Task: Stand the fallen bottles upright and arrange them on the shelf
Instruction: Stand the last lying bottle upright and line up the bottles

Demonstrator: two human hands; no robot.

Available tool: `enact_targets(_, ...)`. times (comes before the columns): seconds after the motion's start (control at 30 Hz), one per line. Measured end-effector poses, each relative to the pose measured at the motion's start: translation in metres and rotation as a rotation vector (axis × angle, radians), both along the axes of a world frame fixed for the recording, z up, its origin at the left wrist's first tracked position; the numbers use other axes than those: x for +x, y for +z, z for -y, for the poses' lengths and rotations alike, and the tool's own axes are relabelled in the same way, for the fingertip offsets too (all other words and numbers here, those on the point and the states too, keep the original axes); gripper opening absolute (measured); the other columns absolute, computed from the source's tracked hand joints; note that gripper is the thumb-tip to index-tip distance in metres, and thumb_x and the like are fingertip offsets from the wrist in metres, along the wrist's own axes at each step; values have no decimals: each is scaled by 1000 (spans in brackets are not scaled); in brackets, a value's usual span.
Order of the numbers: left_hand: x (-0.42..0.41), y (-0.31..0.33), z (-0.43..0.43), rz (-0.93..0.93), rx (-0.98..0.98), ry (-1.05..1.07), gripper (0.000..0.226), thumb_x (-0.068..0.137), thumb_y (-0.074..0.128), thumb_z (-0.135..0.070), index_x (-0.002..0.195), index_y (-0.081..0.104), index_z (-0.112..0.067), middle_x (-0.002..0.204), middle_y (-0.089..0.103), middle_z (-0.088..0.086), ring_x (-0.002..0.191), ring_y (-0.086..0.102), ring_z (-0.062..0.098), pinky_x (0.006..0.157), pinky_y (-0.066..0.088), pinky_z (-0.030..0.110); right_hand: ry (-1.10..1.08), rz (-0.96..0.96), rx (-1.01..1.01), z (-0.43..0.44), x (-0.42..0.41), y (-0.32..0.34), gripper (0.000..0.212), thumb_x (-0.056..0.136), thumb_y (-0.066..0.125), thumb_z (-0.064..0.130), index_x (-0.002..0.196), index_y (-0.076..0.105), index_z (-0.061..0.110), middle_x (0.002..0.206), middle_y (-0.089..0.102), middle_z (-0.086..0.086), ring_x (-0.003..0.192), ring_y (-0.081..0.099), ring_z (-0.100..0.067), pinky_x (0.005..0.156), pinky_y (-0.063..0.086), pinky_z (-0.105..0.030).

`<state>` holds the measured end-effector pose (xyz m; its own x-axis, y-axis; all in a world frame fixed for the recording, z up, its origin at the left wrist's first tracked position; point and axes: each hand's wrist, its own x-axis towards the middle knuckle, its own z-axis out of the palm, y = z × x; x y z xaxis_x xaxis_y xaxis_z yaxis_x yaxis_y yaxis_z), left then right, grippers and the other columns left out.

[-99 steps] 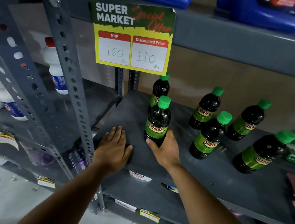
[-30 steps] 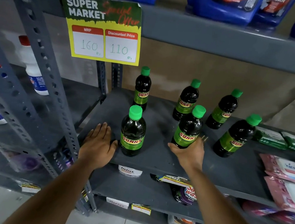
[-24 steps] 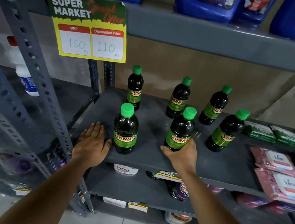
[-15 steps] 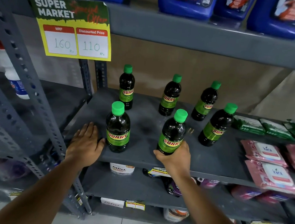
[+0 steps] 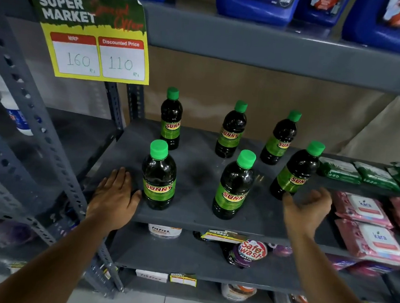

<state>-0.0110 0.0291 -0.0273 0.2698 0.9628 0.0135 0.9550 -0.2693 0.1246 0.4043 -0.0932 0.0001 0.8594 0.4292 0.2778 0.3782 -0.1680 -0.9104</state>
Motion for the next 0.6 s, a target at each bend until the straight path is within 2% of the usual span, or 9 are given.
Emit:
enact_targets(0.03, 1, 0, -1, -5, -2, 0, 73, 96, 18, -51, 151, 12, -4, 163, 9, 15, 150, 7, 28, 121, 11, 45, 35, -27, -62, -6, 9, 2, 90, 68, 85, 16, 141, 33, 5, 135, 46, -19, 122, 49, -29, 92, 42, -26)
enact_targets(0.1, 1, 0, 0, -8, -10, 0, 73, 96, 18, -51, 152, 12, -4, 163, 9, 15, 150, 7, 28, 121, 11, 45, 140, -19, -186, -17, 21, 2, 104, 65, 89, 23, 146, 25, 11, 141, 49, -10, 126, 49, -25, 101, 40, -33)
enact_targets(0.17, 1, 0, 0, -10, -9, 0, 72, 96, 18, -50, 152, 12, -4, 163, 9, 15, 150, 7, 29, 122, 11, 45, 198, -42, -229, -26, 32, -2, 96, 64, 89, 27, 141, 32, 18, 132, 58, -3, 117, 56, -24, 96, 45, -41)
enact_targets(0.23, 1, 1, 0, -6, -3, -1, 72, 96, 19, -49, 151, 13, -4, 162, 11, 16, 149, 8, 29, 121, 12, 46, 183, -64, -253, -34, 36, -6, 78, 62, 89, 31, 126, 47, 19, 112, 63, 1, 104, 61, -24, 82, 47, -36)
enact_targets(0.3, 1, 2, 1, -8, 7, -4, 72, 96, 17, -49, 151, 14, -4, 162, 13, 16, 149, 10, 30, 121, 14, 46, 165, -49, -283, -38, 35, -7, 67, 61, 88, 36, 116, 52, 20, 100, 62, 3, 94, 61, -24, 75, 42, -32)
enact_targets(0.4, 1, 3, 1, -10, 16, -2, 76, 92, 13, -51, 150, 18, -3, 161, 17, 17, 148, 13, 31, 120, 15, 46, 150, -38, -292, -38, 32, -8, 67, 61, 87, 37, 117, 54, 20, 99, 61, 3, 88, 58, -20, 75, 40, -30)
enact_targets(0.6, 0, 3, 1, 2, 20, 1, 71, 96, 21, -49, 150, 18, -4, 161, 17, 17, 148, 14, 31, 120, 17, 48, 163, -22, -309, -19, 23, -8, 64, 59, 87, 36, 110, 50, 23, 97, 60, 4, 83, 56, -17, 69, 41, -28)
